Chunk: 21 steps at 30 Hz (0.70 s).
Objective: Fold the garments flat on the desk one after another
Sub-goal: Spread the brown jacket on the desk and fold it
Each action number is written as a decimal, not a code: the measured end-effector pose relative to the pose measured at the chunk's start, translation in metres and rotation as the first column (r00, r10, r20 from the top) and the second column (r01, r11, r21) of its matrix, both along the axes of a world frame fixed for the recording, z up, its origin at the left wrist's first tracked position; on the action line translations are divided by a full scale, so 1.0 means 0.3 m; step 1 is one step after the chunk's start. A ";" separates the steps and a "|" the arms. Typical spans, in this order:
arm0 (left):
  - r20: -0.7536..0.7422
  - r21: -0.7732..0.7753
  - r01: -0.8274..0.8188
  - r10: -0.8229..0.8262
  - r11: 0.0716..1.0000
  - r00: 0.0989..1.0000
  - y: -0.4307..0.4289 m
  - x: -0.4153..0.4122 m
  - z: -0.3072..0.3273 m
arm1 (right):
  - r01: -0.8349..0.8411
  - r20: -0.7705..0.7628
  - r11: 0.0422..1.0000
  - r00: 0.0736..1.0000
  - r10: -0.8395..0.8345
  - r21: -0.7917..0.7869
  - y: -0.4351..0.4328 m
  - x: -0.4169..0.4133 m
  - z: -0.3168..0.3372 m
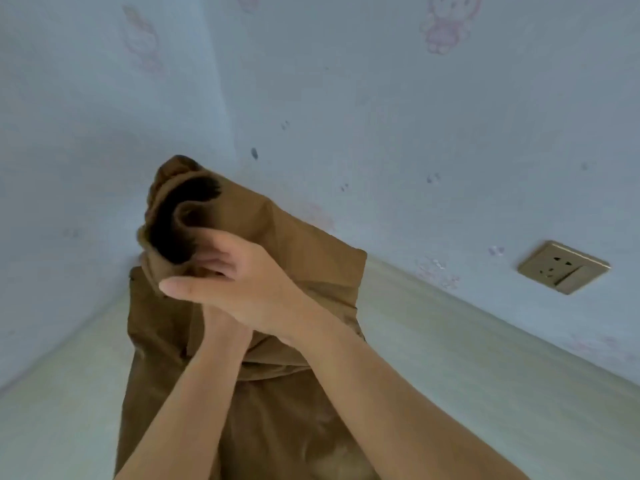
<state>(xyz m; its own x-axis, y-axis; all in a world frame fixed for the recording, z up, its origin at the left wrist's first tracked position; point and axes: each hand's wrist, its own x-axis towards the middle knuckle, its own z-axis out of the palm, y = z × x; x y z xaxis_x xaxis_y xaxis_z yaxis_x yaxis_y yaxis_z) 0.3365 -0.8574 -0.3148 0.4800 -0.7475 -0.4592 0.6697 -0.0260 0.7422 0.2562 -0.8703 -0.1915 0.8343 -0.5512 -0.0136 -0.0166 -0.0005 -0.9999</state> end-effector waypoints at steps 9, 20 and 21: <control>0.123 0.552 -0.172 0.124 0.816 0.985 0.446 0.387 -0.281 | -0.091 -0.611 0.956 0.784 -0.104 -0.280 -0.092 0.011 -0.534; 0.909 0.415 -0.151 -0.415 0.897 0.038 0.268 0.247 -0.232 | -0.110 -0.539 0.626 0.636 -0.553 -0.772 -0.381 -0.080 -0.661; 0.890 0.447 -0.102 -0.453 0.889 -0.055 0.222 0.238 -0.247 | -0.193 -0.533 0.563 0.653 -0.537 -0.804 -0.396 -0.077 -0.664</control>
<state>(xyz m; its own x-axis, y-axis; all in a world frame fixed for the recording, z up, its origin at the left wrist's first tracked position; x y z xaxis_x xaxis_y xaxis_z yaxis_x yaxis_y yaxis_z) 0.4079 -0.7908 -0.3890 0.5059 -0.8517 0.1367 -0.7714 -0.3758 0.5135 0.2330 -0.9890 -0.3906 0.6419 -0.7668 -0.0056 -0.7425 -0.6196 -0.2546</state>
